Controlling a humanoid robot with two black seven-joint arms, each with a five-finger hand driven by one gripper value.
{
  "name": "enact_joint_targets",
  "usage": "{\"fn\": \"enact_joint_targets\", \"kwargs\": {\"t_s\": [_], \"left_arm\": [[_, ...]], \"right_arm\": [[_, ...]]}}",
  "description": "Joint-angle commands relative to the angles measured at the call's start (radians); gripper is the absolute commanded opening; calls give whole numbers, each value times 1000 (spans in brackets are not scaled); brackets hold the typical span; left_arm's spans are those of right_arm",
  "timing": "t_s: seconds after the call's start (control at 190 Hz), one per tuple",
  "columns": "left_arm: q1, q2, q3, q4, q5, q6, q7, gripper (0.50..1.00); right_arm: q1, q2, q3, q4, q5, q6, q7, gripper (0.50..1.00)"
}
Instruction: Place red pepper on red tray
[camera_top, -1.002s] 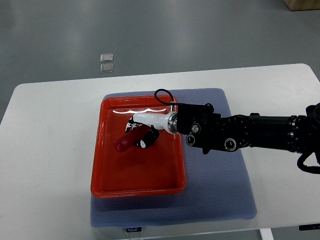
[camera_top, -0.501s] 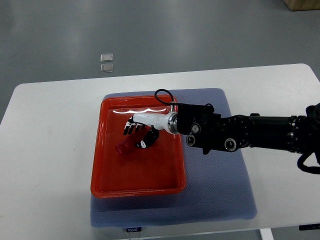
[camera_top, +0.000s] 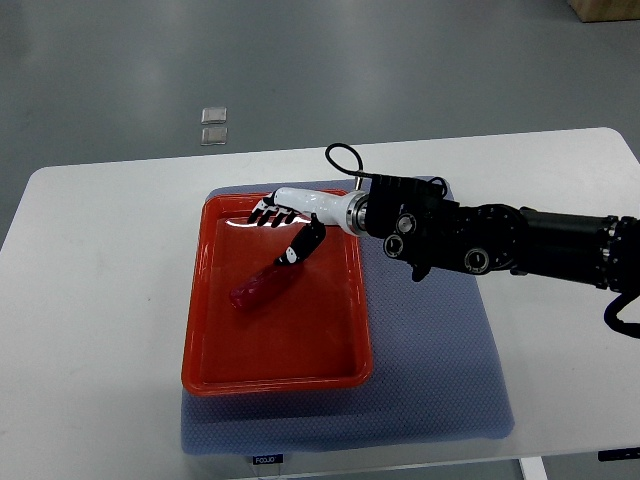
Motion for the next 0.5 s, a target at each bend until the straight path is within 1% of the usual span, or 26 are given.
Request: {"fn": "enact_joint_targets", "kwargs": {"t_s": [0.0, 0.037, 0.105, 0.19, 0.279, 0.359, 0.395, 0.432, 0.48, 0.496], "left_arm": [[2, 0, 0, 0, 0, 0, 0, 1000], [2, 0, 0, 0, 0, 0, 0, 1000], [2, 0, 0, 0, 0, 0, 0, 1000], [2, 0, 1, 0, 0, 0, 0, 1000], [2, 0, 1, -4, 0, 2, 0, 1000], [2, 0, 1, -6, 0, 0, 0, 1000], [2, 0, 1, -6, 0, 0, 0, 1000], [2, 0, 1, -4, 0, 0, 0, 1000], [2, 0, 1, -4, 0, 0, 0, 1000], [2, 0, 1, -4, 0, 0, 0, 1000]], "right_arm": [[-16, -52, 103, 0, 39, -1, 1, 817], [-30, -70, 148, -1, 65, -1, 4, 817], [-105, -106, 289, 2, 145, -1, 26, 817], [-176, -116, 471, 5, 240, -3, 50, 817], [-283, -100, 717, 4, 401, -3, 78, 821], [-351, -74, 858, 4, 528, -1, 84, 823], [-380, -58, 904, 4, 574, 1, 84, 832], [-418, -40, 959, 2, 616, 1, 90, 858], [-447, -26, 1005, -1, 642, 1, 101, 862], [-460, -20, 1028, -3, 647, 1, 107, 876]]}}
